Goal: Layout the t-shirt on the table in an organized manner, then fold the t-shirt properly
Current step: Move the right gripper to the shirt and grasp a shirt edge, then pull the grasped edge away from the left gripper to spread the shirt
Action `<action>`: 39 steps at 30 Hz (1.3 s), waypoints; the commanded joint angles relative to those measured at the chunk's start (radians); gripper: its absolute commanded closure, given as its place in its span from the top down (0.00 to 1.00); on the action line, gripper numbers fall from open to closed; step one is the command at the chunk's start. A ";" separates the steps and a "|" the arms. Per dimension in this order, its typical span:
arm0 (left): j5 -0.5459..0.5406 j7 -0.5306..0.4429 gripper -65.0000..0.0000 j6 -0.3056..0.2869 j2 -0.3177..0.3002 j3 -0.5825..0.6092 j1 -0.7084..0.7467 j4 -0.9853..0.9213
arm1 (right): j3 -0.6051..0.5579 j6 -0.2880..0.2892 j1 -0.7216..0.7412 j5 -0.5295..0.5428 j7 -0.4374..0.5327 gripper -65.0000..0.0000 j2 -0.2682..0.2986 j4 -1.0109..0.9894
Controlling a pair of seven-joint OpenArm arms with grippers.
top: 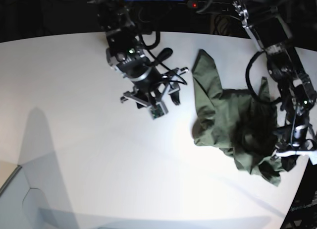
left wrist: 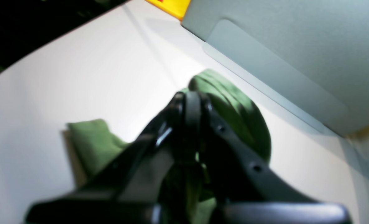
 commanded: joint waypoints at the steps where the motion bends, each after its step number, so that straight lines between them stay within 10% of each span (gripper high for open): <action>1: -0.002 -0.024 0.00 -0.002 -0.015 -0.025 0.017 0.037 | -0.016 0.006 0.026 0.009 0.022 0.46 -0.016 -0.030; 27: 0.004 -0.031 0.00 -0.002 -0.014 -0.144 0.382 0.119 | -0.133 0.003 0.138 0.012 0.226 0.48 -0.020 -0.452; 39: 0.004 -0.031 0.00 -0.002 -0.014 -0.141 0.382 0.111 | -0.133 0.003 0.116 0.012 0.228 0.49 -0.020 -0.222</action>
